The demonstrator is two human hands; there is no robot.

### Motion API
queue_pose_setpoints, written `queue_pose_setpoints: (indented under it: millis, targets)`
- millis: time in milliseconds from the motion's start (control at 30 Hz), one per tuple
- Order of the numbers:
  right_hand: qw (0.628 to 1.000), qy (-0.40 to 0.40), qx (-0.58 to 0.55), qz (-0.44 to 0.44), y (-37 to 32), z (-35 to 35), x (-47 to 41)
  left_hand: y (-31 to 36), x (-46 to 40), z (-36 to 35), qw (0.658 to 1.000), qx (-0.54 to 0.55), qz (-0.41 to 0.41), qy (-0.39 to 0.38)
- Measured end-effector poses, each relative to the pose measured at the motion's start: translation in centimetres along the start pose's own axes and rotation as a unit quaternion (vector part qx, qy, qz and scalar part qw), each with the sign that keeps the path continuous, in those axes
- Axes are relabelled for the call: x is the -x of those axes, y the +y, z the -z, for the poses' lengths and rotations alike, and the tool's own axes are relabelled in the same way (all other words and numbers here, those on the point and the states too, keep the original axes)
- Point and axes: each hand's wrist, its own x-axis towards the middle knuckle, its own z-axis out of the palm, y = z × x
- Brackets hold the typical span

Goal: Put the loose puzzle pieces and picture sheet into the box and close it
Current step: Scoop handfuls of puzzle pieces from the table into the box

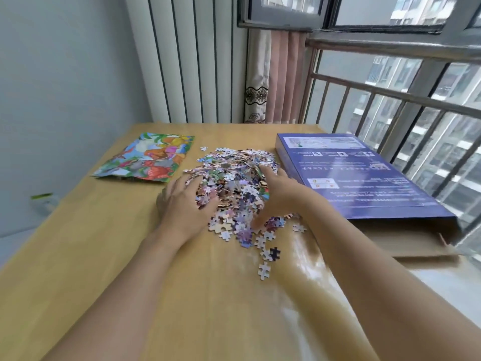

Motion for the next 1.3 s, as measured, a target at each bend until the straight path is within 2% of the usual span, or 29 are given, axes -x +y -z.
queue_pose_setpoints:
  millis: [100,333,400,467,567,633,833,967,1100,1167,1300]
  targets:
    - [1.000,-0.026,-0.013,-0.007,0.7,-0.7,-0.5,-0.4,-0.6,-0.1,0.999,-0.005,0.004,-0.044]
    - [0.987,0.121,-0.097,0.040,1.1,-1.8,0.0,-0.4,-0.1,-0.8,0.998,-0.003,-0.033,-0.056]
    - [0.985,0.144,-0.087,0.044,0.8,-2.3,0.2,-0.3,0.0,-0.8,0.997,-0.009,-0.051,-0.061]
    - [0.992,0.115,-0.052,0.012,0.6,-2.8,-0.1,-0.2,0.0,-0.7,0.996,-0.017,-0.063,-0.061]
    - [0.996,0.042,-0.062,-0.046,0.3,-3.3,-0.7,0.0,-0.1,-0.6,0.996,-0.011,-0.064,-0.060]
    - [0.995,0.051,-0.055,-0.059,0.2,-3.0,-0.8,0.0,-0.2,-0.7,0.996,-0.010,-0.064,-0.058]
    - [0.980,0.147,-0.133,0.027,-0.3,-3.1,-0.3,0.4,-0.2,-0.9,0.996,-0.009,-0.076,-0.055]
    - [0.971,0.178,-0.147,0.058,-0.6,-3.3,-0.1,0.4,0.0,-0.9,0.996,0.000,-0.081,-0.038]
    - [0.949,0.218,-0.215,0.070,0.1,-2.8,-0.2,0.3,-0.1,-0.9,0.996,0.007,-0.083,-0.024]
    - [0.937,0.219,-0.262,0.081,0.4,-2.4,-0.2,0.4,-0.1,-0.8,0.996,0.006,-0.088,-0.015]
    - [0.908,0.173,-0.363,0.116,0.7,-1.8,0.5,0.6,0.1,-0.8,0.995,-0.002,-0.095,0.011]
